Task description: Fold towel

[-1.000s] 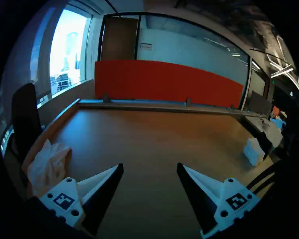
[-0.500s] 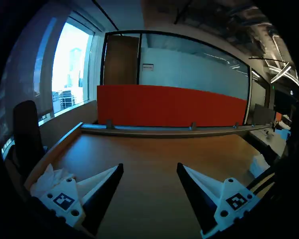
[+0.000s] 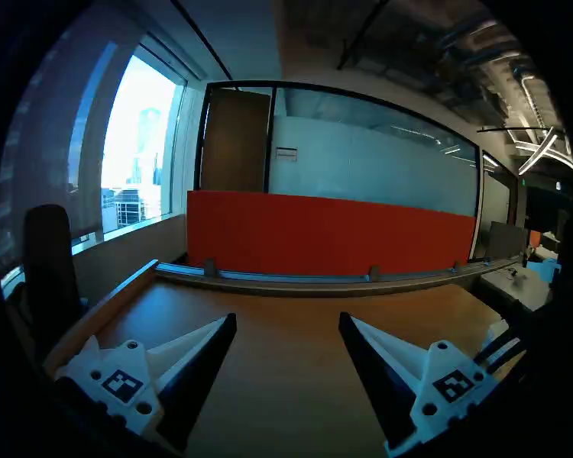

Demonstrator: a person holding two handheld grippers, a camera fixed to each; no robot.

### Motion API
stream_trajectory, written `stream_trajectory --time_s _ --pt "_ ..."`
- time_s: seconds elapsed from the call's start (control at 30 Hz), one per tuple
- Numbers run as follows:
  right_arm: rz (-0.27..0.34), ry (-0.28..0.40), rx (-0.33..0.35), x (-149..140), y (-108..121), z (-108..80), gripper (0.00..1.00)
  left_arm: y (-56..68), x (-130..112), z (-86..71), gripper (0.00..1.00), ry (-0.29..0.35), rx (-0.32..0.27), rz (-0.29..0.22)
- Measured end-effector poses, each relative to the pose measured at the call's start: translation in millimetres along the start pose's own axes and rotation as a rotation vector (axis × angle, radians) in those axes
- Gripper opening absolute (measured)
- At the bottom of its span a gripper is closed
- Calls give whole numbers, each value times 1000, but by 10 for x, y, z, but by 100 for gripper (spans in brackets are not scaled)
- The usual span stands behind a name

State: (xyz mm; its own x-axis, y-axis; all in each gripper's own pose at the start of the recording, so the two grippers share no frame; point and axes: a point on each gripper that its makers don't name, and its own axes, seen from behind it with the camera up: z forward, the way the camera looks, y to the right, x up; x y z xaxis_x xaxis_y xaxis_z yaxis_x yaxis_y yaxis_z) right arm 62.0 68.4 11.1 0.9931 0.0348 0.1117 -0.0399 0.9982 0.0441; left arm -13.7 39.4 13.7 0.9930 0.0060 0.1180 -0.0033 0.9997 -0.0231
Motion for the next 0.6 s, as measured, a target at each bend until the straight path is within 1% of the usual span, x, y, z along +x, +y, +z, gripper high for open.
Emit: stream_trajectory --time_s 0.2,0.3,0.47,0.6 --pt "-5 14 21 5 -259 35 99 -15 109 21 100 33 5 12" --pt "-7 13 18 33 -312 47 99 -20 148 14 100 46 5 8" --pt "17 39 3 157 -374 70 99 -27 200 4 100 64 2 -3" --pt "30 44 15 186 -442 76 99 -44 236 0 100 73 4 1"
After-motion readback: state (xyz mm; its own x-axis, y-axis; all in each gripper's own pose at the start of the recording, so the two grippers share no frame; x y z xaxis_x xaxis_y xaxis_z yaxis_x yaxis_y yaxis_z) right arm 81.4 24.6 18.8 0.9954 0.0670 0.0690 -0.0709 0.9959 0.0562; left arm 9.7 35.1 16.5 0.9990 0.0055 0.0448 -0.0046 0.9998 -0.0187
